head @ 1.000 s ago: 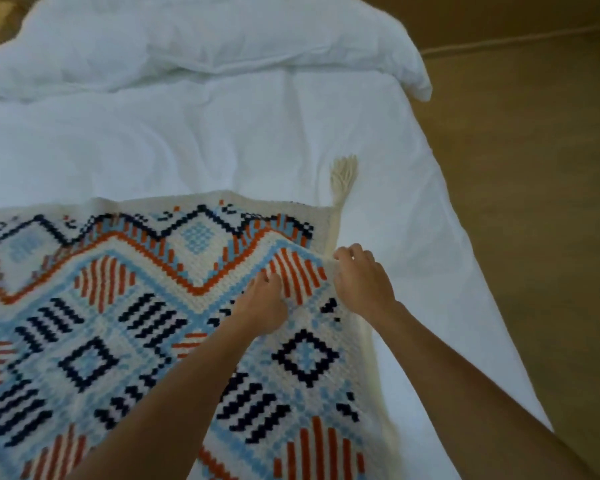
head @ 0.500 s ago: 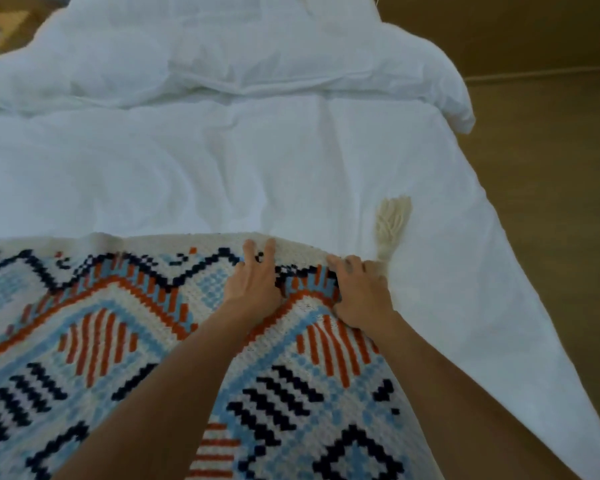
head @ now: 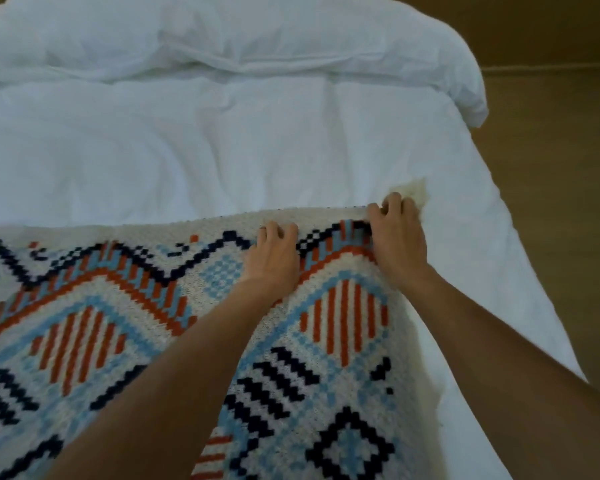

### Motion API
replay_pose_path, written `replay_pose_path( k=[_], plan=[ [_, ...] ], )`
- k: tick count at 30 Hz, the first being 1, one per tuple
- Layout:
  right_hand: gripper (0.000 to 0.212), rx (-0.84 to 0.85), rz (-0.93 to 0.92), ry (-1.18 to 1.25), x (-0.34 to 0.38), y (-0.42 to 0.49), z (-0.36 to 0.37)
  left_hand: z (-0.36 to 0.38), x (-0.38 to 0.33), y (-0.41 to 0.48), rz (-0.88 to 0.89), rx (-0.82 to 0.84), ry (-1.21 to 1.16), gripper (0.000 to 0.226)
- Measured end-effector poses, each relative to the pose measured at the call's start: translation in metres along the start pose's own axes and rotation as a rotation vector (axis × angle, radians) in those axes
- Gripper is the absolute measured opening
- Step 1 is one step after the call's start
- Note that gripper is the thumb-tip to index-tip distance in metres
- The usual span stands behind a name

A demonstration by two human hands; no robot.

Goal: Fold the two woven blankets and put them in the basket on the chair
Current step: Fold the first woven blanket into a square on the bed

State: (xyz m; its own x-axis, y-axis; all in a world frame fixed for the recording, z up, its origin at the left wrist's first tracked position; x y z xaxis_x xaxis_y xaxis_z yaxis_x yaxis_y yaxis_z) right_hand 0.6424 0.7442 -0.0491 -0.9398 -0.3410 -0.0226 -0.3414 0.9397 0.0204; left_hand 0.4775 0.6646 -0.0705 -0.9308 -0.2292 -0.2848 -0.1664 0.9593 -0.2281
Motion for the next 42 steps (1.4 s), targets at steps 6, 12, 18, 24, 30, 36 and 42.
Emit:
replay_pose_path(
  k=[6,12,18,24,30,36,42],
  plan=[
    [0.047,0.172,-0.066,0.128,0.026,-0.031,0.033,0.023,0.009,-0.012,0.071,0.113,0.153,0.057],
    [0.061,0.437,0.008,0.189,0.012,-0.034,0.07,0.041,-0.006,-0.034,0.035,0.16,0.194,0.068],
    [0.062,0.474,0.074,0.166,0.018,-0.036,0.055,0.066,-0.028,-0.109,0.068,0.062,0.141,0.064],
    [0.055,0.285,-0.001,0.167,0.024,-0.124,0.03,0.073,-0.037,-0.159,0.119,0.113,0.156,0.064],
    [0.059,0.36,-0.007,0.17,0.02,-0.24,0.022,0.068,-0.044,-0.214,0.072,0.308,0.222,0.067],
    [0.054,0.382,0.065,0.272,0.005,-0.364,0.006,0.083,-0.061,-0.294,0.048,0.407,0.189,0.064],
    [0.069,0.501,0.285,0.397,-0.006,-0.479,-0.002,0.1,-0.076,-0.364,0.038,0.486,0.207,0.07]
  ],
)
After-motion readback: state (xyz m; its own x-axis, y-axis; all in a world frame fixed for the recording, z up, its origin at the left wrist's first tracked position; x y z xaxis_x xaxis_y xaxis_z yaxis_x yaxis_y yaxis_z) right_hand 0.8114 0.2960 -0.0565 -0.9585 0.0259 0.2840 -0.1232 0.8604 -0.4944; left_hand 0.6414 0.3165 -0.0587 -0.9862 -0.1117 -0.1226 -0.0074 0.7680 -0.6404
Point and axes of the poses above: each hand's wrist, its own y-axis towards the middle knuckle, its own z-axis out of the palm, x = y × z, the point moved 6 cm from there along y, towards the middle knuckle, and after that the axes turned 3 degrees about x, right-handed, at the moved point
